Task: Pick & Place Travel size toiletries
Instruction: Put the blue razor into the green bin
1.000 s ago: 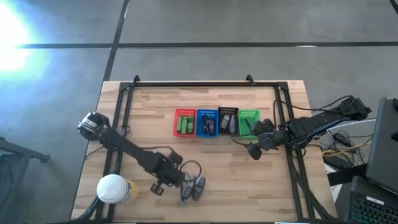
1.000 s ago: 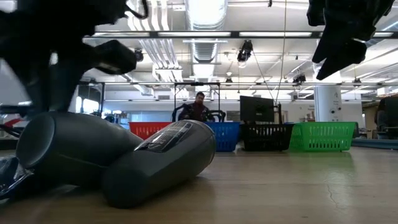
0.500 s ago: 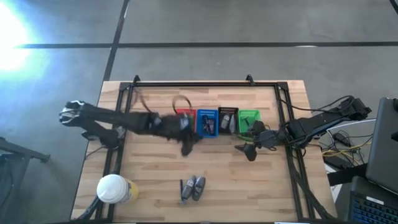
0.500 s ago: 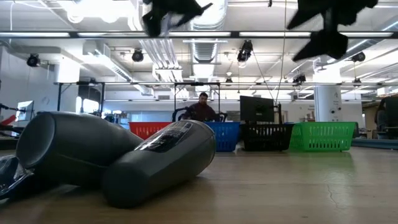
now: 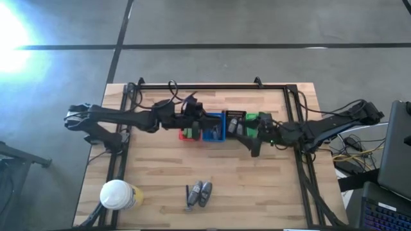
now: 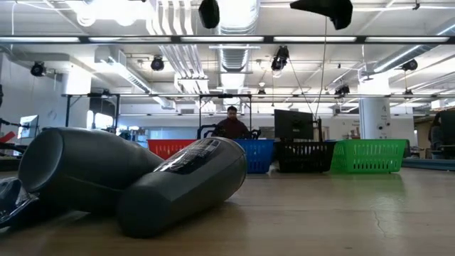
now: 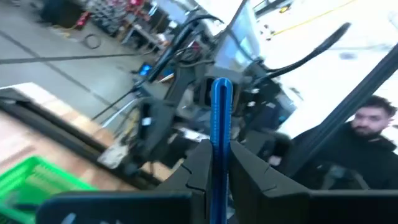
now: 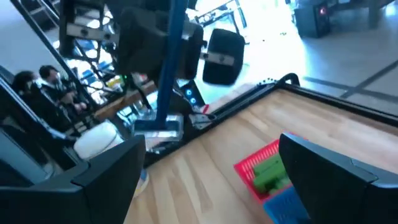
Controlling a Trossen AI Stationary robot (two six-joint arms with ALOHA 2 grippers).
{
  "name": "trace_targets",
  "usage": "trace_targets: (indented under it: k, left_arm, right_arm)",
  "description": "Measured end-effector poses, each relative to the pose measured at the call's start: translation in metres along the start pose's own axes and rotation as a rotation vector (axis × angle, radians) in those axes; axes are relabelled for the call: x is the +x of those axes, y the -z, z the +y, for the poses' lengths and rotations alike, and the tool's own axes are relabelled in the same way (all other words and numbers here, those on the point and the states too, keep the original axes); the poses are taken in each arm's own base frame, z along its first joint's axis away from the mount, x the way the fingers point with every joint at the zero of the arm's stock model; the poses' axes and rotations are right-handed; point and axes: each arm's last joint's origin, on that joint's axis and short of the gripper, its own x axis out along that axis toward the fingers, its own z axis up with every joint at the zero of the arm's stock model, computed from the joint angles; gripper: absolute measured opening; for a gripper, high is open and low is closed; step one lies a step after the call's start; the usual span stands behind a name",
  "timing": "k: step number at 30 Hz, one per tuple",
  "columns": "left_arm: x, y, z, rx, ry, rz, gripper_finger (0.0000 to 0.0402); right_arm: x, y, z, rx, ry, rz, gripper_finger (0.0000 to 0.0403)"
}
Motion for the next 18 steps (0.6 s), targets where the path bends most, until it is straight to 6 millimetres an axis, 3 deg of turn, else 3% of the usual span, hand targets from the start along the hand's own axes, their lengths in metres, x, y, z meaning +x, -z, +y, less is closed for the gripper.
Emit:
trace_targets:
  k: [18]
  left_arm:
    - [0.039,0.021,0.014,-0.008,0.104,0.018,0.0039]
  right_arm:
    - [0.016,0.003,0.001,0.045,-0.056,0.043,0.0366]
